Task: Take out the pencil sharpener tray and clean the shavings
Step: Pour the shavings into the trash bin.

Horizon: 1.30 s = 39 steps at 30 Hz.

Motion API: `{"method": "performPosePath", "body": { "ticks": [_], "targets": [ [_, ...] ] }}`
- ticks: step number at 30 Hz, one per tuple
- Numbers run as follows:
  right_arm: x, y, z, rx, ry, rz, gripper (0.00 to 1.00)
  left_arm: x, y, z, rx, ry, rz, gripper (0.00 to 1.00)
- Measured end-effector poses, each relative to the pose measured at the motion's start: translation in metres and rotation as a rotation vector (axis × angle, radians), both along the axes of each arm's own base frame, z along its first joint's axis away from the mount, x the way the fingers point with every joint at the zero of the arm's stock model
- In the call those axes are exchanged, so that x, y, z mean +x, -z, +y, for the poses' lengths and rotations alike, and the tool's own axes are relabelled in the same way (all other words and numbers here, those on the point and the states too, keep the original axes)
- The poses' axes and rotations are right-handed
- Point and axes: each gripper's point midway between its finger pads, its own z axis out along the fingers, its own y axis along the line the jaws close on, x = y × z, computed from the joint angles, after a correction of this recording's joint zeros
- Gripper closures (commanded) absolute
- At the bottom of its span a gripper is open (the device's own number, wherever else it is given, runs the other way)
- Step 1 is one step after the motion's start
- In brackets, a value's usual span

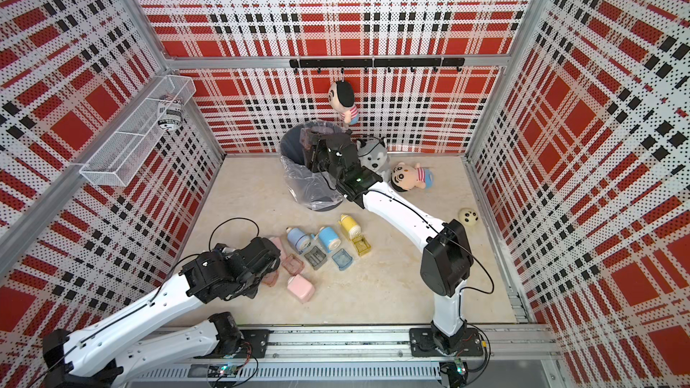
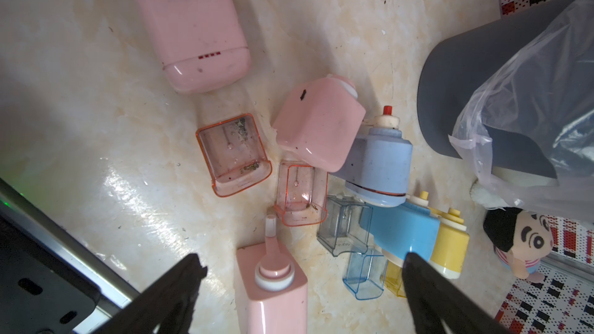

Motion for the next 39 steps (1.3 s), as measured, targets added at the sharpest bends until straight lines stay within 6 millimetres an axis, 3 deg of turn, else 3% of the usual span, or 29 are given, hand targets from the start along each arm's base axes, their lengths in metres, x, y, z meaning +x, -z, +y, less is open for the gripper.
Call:
{"method": "performPosePath", "body": {
  "ticks": [2, 11, 20, 22, 26, 36, 39],
  "targets": [
    [0.000, 0.019, 0.001, -0.016, -0.004, 0.020, 0.52, 0.000, 0.000, 0.000, 0.000, 0.000, 0.000, 0.02],
    [0.000, 0.016, 0.002, -0.007, -0.005, 0.014, 0.51, 0.000, 0.000, 0.000, 0.000, 0.000, 0.000, 0.02],
    [0.002, -0.026, 0.012, 0.056, 0.001, -0.057, 0.51, 0.000, 0.002, -0.001, 0.013, 0.004, 0.009, 0.02],
    [0.001, -0.023, 0.012, 0.059, 0.005, -0.061, 0.51, 0.000, 0.002, -0.001, 0.013, 0.005, 0.010, 0.02],
    [-0.002, 0.018, 0.009, 0.020, 0.020, -0.016, 0.51, 0.000, 0.002, -0.001, 0.011, 0.005, 0.009, 0.02],
    [-0.007, 0.017, 0.007, 0.042, 0.023, -0.041, 0.51, 0.000, 0.004, -0.002, 0.012, 0.007, 0.018, 0.02],
    [-0.006, 0.008, 0.009, 0.042, 0.023, -0.041, 0.51, 0.000, 0.003, -0.002, 0.011, 0.007, 0.018, 0.02]
  ]
}}
